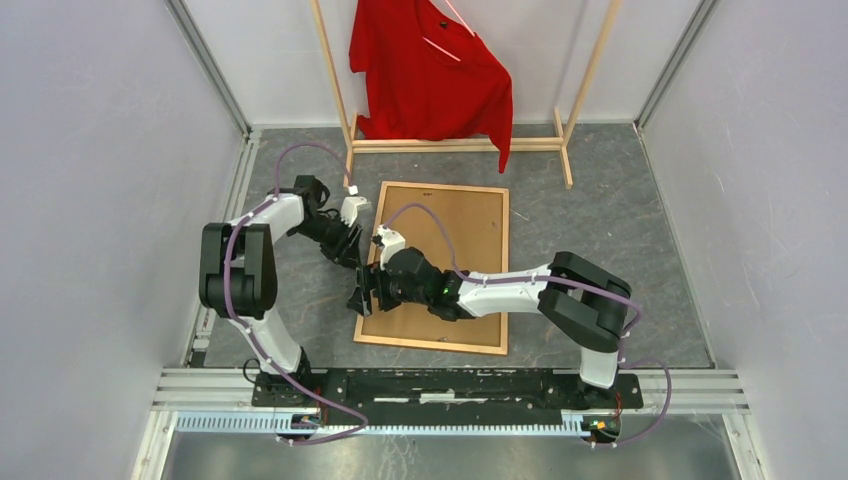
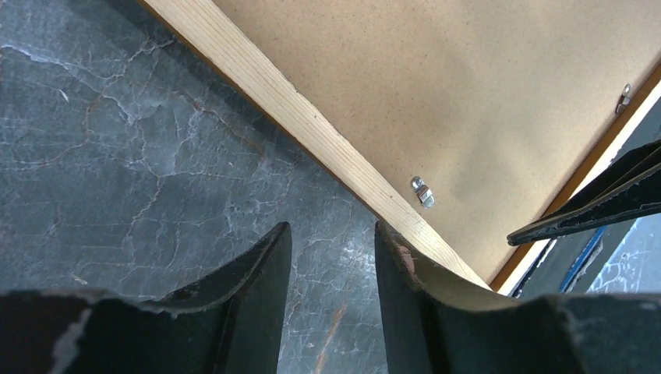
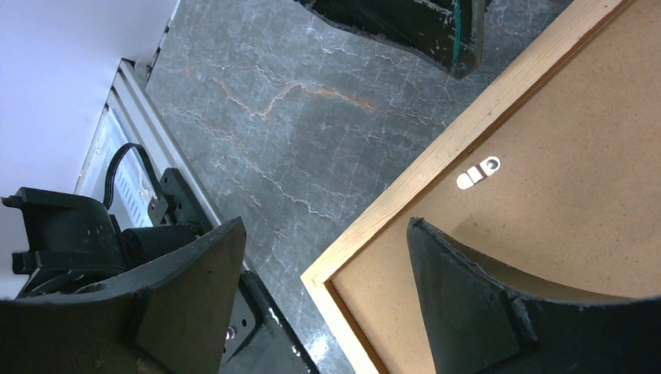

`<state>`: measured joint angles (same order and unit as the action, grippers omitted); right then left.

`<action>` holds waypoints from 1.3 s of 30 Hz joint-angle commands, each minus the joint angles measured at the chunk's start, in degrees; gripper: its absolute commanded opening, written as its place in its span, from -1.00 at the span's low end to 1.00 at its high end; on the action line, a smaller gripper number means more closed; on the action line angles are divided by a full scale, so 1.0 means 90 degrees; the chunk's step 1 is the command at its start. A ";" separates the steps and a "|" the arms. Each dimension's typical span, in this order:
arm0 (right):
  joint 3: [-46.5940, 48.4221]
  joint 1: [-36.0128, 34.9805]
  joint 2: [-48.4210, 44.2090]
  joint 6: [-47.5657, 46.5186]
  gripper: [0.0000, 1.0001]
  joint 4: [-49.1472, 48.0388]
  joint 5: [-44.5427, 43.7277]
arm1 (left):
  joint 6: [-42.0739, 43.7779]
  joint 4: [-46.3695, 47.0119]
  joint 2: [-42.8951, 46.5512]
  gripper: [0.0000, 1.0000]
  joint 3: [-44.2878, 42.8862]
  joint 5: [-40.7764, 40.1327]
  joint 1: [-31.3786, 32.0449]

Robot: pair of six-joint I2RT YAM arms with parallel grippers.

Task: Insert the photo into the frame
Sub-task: Install the photo frame at the center of the board.

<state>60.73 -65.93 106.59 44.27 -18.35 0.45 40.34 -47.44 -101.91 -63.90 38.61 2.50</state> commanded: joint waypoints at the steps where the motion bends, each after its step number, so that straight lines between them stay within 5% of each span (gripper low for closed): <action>1: -0.0037 0.0026 0.0047 -0.0098 0.66 -0.0334 -0.0011 | 0.0055 -0.0086 -0.0071 -0.02 -0.0167 0.0222 -0.0002; 21: -0.0439 0.0267 0.0251 0.0163 0.68 -0.0725 0.0124 | 0.0049 -0.0082 -0.0408 -0.18 -0.0212 0.0247 0.0159; 30: -0.0381 0.0296 0.0397 0.0238 0.68 -0.0778 0.0221 | 0.0093 -0.0083 -0.0384 0.21 -0.0225 0.0351 0.0188; 39: -0.0268 0.0345 0.0576 0.0330 0.68 -0.0832 0.0340 | 0.0063 -0.0057 -0.0589 0.10 -0.0276 0.0130 0.0329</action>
<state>56.86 -63.18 110.15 46.74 -24.01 2.96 40.38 -48.14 -105.51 -64.36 40.56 4.58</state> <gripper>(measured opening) 0.837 0.580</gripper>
